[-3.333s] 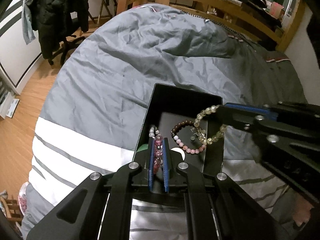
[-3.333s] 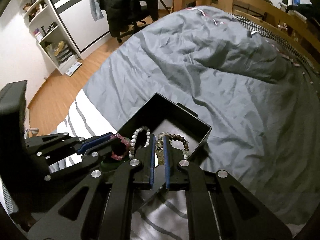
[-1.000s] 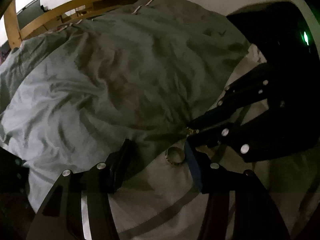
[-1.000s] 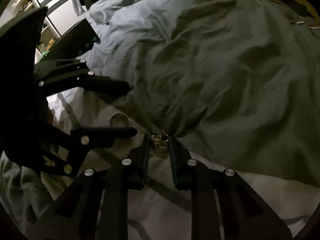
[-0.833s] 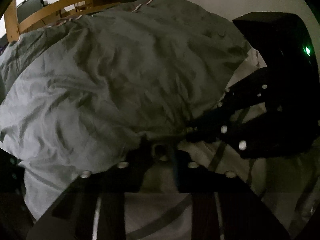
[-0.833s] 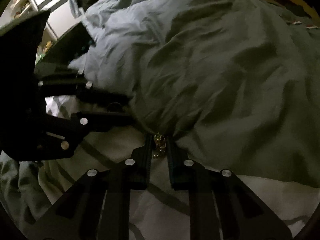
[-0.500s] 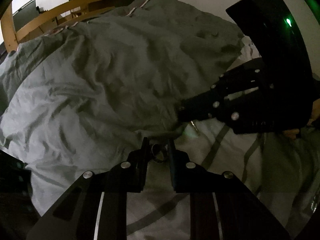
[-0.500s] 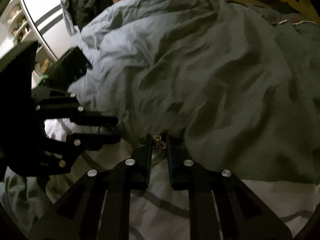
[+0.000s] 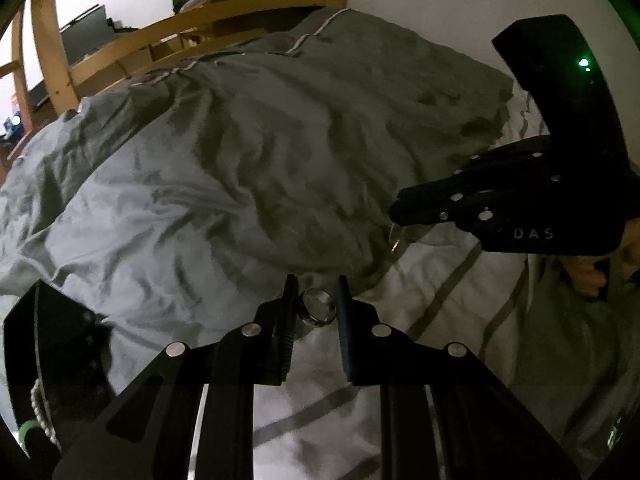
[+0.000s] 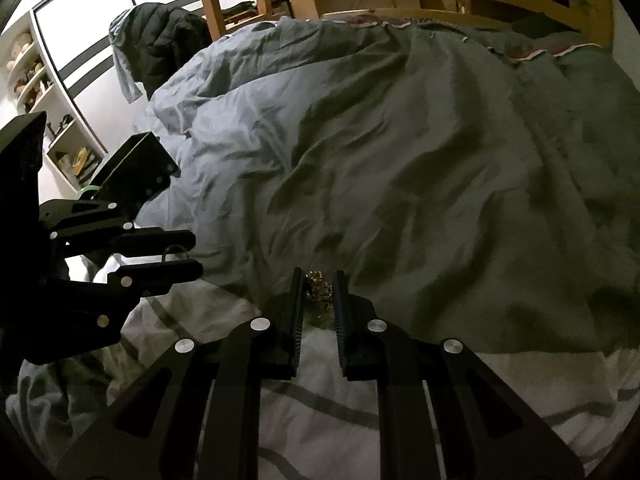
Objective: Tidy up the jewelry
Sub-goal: 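Carry the silver ring with the left gripper to the black box while the right carries the gold piece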
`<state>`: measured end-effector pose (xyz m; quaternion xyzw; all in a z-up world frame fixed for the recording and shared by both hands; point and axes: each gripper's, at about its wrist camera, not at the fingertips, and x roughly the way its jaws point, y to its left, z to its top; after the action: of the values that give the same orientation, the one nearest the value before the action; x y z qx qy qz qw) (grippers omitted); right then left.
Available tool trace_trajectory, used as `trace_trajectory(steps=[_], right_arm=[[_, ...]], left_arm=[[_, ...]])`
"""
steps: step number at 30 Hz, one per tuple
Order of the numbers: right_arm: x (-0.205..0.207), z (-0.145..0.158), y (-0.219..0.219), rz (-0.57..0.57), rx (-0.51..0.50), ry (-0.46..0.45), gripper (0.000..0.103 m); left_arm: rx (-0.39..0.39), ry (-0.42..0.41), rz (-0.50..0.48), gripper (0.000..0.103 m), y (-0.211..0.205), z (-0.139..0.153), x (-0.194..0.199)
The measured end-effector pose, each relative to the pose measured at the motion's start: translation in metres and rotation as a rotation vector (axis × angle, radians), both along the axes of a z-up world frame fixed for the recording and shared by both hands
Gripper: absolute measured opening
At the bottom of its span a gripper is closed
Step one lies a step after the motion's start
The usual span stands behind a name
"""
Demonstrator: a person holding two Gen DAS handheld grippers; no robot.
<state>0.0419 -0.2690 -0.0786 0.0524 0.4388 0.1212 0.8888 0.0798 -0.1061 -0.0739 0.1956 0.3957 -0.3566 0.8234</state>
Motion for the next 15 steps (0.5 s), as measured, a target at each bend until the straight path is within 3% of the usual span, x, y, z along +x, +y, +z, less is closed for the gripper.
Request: trace_trajectory(steps=[6,15], right_arm=[[-0.007,0.020,-0.007,-0.019,0.043,0.010,0.015],[-0.015,0.047,-0.005,-0.049,0.052,0.037,0.015]], left_arm=[[0.035,-0.014,0.091,0.018,0.009,0.013,-0.005],[-0.010,-0.032,0.160,0.018,0.033,0.041,-0.019]])
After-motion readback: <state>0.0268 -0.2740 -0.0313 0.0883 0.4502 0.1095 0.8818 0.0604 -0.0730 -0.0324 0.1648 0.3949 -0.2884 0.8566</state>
